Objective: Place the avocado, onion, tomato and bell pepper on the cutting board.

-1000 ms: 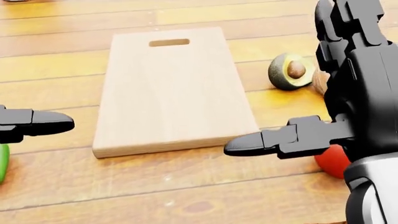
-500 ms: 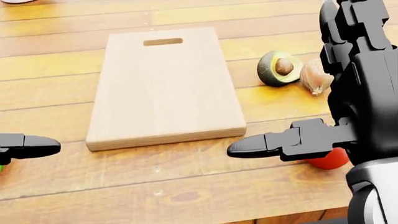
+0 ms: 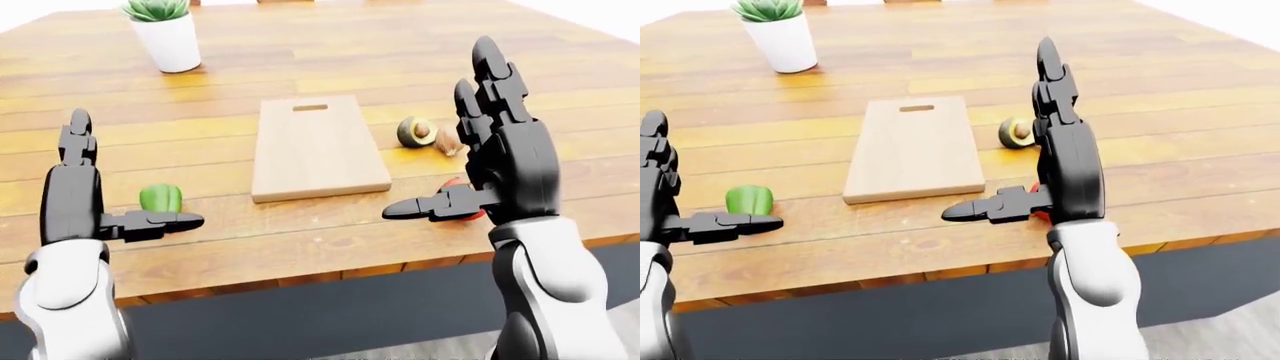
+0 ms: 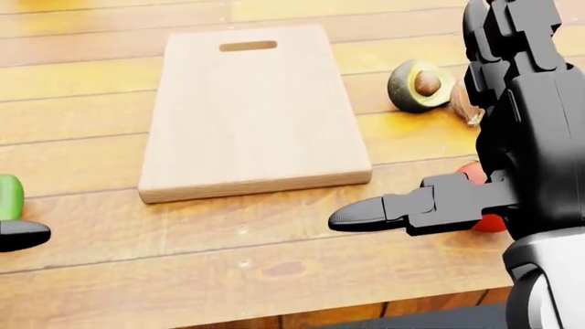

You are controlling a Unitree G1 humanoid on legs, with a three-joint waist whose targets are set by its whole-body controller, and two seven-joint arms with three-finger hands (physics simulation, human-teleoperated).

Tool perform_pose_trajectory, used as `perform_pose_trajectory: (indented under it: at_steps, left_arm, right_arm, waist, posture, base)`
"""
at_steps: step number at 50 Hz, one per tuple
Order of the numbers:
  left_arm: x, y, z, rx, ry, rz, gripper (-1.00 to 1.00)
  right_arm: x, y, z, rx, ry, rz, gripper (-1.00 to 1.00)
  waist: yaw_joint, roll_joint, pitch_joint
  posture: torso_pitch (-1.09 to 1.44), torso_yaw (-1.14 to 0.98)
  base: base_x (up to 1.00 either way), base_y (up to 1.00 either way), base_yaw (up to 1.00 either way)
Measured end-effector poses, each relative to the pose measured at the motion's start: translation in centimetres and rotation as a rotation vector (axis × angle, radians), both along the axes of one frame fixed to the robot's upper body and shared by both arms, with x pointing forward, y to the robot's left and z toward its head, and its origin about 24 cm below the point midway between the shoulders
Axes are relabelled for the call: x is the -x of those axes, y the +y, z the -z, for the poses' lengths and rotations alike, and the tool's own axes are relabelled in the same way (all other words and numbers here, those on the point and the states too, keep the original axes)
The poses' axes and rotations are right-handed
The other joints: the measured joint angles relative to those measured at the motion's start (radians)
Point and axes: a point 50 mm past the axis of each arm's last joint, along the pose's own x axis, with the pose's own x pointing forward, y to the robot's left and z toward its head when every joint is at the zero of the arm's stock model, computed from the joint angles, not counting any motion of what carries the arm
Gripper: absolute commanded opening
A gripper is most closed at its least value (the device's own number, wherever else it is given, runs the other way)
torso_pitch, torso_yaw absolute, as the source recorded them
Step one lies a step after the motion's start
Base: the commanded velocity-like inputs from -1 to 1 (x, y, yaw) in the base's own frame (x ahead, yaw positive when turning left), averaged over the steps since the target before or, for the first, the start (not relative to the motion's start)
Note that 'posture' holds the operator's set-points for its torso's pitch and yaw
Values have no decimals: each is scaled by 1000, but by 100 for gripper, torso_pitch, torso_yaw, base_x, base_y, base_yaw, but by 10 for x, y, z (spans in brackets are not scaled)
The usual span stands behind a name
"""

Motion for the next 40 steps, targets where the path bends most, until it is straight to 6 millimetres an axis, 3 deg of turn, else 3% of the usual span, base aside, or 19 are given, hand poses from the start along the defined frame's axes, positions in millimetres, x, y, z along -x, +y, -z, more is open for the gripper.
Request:
perform_pose_trajectory:
  at_steps: [10, 20, 25, 40]
  left_arm:
    - [-13, 3, 14, 11, 28, -11, 100]
    - [-11, 7, 20, 18, 40, -18, 99]
    - [-10, 8, 24, 21, 50, -26, 71]
    - [-7, 11, 28, 10, 68, -43, 27]
  right_arm:
    - [1, 0, 0, 4, -1, 2, 100]
    - [2, -1, -1, 8, -3, 7, 100]
    - [0, 0, 2, 10, 5, 3, 100]
    - [0, 0, 1, 16, 1, 3, 100]
  waist:
    - [1, -1, -4]
    - [-1, 3, -6]
    - [-2, 4, -7]
    - [-3, 4, -5]
  posture:
    - [0, 0]
    - [0, 0]
    - [0, 0]
    - [0, 0]
  base:
    - [0, 0, 0]
    - [0, 0, 0]
    - [0, 0, 0]
    - [0, 0, 0]
